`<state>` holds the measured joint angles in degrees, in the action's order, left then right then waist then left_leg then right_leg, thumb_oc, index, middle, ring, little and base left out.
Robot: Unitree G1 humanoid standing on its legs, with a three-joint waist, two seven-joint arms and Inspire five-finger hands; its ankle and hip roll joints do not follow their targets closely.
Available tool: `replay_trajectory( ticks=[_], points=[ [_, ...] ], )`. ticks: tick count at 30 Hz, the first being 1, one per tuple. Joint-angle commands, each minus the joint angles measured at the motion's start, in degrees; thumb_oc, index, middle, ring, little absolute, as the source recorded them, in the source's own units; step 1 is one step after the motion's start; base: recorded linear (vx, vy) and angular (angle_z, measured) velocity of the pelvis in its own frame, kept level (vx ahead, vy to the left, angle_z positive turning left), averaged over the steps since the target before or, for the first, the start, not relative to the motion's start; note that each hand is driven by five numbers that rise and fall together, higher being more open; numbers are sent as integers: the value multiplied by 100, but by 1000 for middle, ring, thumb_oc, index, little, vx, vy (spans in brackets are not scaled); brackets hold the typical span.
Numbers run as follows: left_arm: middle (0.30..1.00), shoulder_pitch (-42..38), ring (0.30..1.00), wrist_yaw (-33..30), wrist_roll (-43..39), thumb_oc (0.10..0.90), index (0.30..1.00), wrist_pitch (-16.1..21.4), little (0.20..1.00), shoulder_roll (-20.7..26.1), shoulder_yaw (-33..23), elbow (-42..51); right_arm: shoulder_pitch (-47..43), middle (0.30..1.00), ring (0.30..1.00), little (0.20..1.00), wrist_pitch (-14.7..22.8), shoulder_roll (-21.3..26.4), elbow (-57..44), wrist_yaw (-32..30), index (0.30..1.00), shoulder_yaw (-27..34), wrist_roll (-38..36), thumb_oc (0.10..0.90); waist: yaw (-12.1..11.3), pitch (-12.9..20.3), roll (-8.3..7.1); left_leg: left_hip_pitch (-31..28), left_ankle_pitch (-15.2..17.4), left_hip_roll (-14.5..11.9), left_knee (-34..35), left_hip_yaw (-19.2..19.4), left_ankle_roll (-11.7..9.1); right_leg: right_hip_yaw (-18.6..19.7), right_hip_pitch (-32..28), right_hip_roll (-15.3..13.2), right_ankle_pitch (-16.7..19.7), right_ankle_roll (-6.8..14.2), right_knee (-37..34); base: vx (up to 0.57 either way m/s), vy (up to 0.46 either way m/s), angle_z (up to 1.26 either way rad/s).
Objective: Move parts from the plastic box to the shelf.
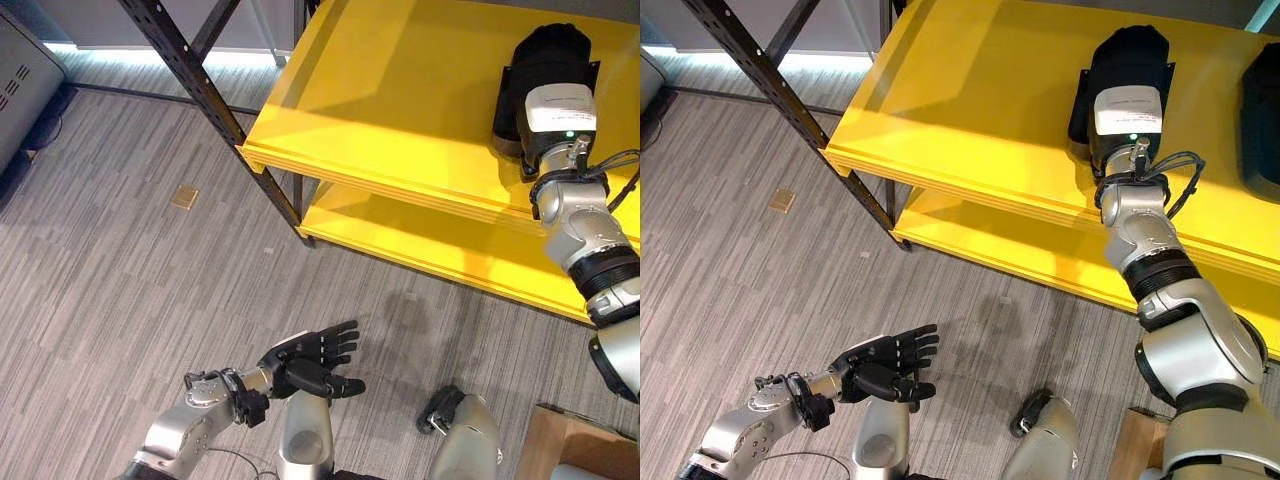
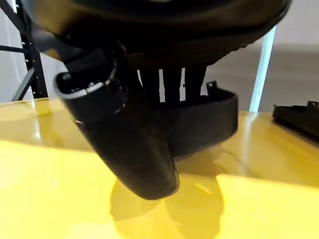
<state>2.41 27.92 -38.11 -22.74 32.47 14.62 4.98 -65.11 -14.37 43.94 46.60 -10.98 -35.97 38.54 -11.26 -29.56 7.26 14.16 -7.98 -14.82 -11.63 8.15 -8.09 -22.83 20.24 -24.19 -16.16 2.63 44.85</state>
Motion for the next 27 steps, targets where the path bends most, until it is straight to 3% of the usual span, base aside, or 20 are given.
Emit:
replay_trajectory(
  ticks=[1, 12, 20, 22, 27],
  points=[
    [1000, -109, 1000, 320, -507, 900, 1000, 340, 1000, 48, 34, 496, -1333, 1000, 1000, 1000, 50, 246, 318, -326, 1000, -394, 190, 900, -202, 88, -62, -85, 1036, 28, -542, 322, 211, 153, -141, 451, -289, 51, -114, 0, 0, 0],
    [1000, -91, 1000, 375, -556, 900, 1000, 400, 1000, 85, 83, 491, -1422, 1000, 1000, 1000, -392, 248, 620, -707, 1000, -376, 479, 900, -209, 104, -39, -105, 1006, -9, -501, 329, 203, 161, -183, 437, -216, 81, -233, -6, 2, 0],
    [1000, -67, 1000, 426, -571, 900, 1000, 474, 1000, 103, 41, 529, -1371, 1000, 1000, 1000, 3, 322, 560, -173, 1000, -524, 621, 900, -204, 113, -65, -96, 1026, 9, -509, 338, 219, 170, -180, 435, -208, 89, -254, -9, 2, 0],
    [1000, -62, 1000, 438, -624, 900, 1000, 456, 1000, 96, 16, 551, -1368, 1000, 1000, 1000, 140, 344, 368, -74, 1000, -618, 568, 900, -178, 110, -43, -46, 908, -32, -467, 387, 257, 148, -120, 477, -98, 26, -306, -77, 31, -2],
    [1000, -60, 1000, 629, -660, 900, 1000, 417, 1000, 99, -15, 576, -1179, 1000, 1000, 1000, 138, 398, -69, 168, 1000, -602, 206, 900, -119, 93, -61, -47, 950, -11, -480, 422, 286, 201, -99, 499, -84, 35, -336, -25, 20, -2]
  ],
)
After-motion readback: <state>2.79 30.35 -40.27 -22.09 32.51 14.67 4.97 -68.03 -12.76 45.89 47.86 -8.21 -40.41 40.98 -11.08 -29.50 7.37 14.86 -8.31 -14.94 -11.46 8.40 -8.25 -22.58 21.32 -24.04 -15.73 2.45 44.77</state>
